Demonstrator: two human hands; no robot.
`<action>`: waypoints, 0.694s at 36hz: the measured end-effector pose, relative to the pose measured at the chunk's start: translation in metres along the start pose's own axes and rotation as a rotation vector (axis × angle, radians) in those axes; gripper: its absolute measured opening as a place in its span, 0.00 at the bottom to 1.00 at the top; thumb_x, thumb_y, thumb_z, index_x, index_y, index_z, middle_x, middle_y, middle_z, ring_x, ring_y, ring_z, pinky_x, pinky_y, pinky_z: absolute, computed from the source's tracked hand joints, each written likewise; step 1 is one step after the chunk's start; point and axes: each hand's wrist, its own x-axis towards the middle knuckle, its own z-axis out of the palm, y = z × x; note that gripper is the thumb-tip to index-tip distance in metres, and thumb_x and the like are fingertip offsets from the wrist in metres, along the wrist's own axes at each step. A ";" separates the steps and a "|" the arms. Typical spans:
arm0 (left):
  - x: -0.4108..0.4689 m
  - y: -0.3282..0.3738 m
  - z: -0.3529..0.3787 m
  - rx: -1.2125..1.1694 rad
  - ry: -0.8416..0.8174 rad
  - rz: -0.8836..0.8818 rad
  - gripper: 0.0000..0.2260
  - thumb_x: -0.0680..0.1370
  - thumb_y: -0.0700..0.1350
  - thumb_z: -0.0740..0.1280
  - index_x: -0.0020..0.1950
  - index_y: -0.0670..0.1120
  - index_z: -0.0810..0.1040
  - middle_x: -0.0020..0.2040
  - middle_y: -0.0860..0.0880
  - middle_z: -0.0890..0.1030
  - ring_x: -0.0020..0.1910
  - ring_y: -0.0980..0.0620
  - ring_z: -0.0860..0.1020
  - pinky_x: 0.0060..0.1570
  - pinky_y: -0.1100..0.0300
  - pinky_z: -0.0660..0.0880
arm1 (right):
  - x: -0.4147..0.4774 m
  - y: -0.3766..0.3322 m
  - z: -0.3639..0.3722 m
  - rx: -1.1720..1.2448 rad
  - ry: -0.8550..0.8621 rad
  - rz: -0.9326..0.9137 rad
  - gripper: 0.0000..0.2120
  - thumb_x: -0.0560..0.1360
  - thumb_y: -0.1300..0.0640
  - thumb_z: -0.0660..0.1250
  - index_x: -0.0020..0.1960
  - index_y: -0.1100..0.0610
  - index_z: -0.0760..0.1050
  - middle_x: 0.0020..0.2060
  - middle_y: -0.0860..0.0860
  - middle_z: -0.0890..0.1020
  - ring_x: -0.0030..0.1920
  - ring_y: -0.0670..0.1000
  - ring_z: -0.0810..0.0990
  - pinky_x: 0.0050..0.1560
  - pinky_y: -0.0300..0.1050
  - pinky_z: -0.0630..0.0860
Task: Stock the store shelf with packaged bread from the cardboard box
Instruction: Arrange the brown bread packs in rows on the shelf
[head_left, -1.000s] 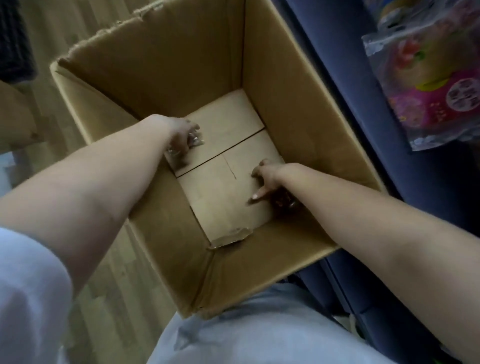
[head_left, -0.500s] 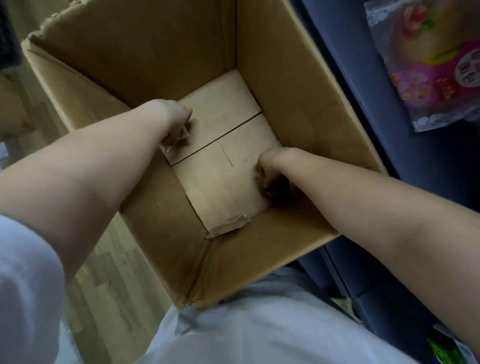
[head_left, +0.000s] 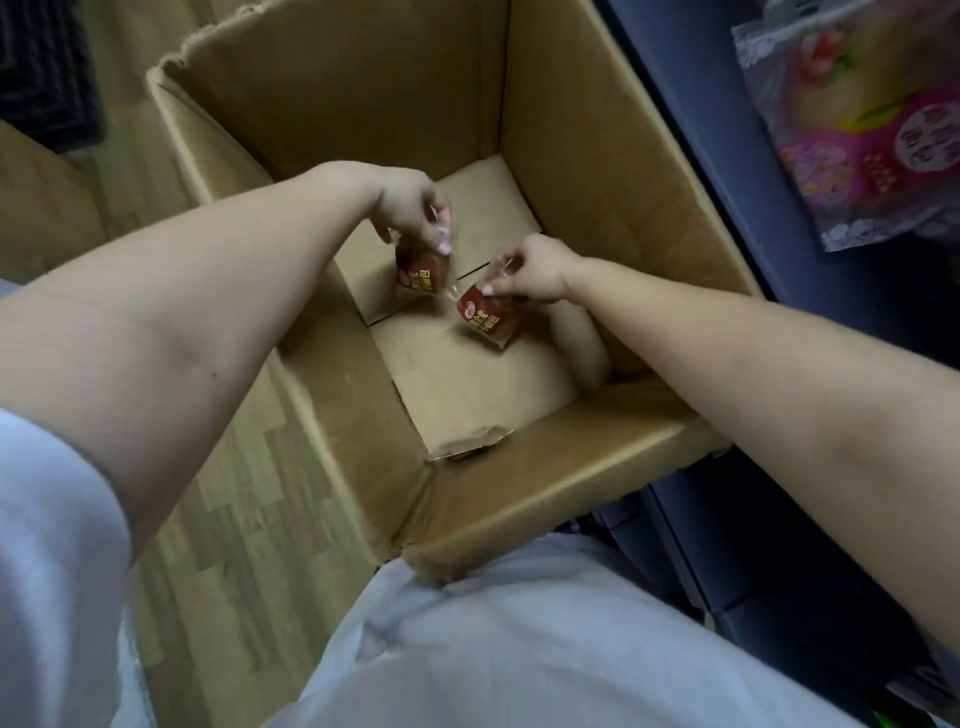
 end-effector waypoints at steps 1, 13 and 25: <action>-0.006 0.000 -0.003 -0.018 0.030 0.016 0.06 0.75 0.46 0.71 0.48 0.50 0.75 0.55 0.47 0.74 0.55 0.45 0.72 0.44 0.52 0.75 | 0.000 -0.002 -0.002 0.019 0.050 0.008 0.16 0.72 0.50 0.72 0.57 0.55 0.79 0.49 0.50 0.79 0.51 0.49 0.77 0.39 0.32 0.74; -0.083 -0.005 -0.015 -0.245 0.430 0.192 0.08 0.78 0.42 0.67 0.56 0.49 0.71 0.51 0.46 0.76 0.45 0.49 0.77 0.38 0.57 0.77 | -0.055 -0.031 0.001 0.404 0.630 -0.064 0.17 0.72 0.49 0.71 0.59 0.54 0.77 0.48 0.45 0.77 0.51 0.45 0.75 0.53 0.36 0.71; -0.162 0.032 0.005 -0.449 0.614 0.381 0.10 0.80 0.45 0.64 0.60 0.54 0.74 0.58 0.44 0.74 0.53 0.47 0.77 0.36 0.60 0.82 | -0.137 -0.067 0.011 0.598 1.047 -0.109 0.13 0.75 0.51 0.68 0.57 0.55 0.77 0.46 0.45 0.77 0.48 0.42 0.74 0.49 0.33 0.66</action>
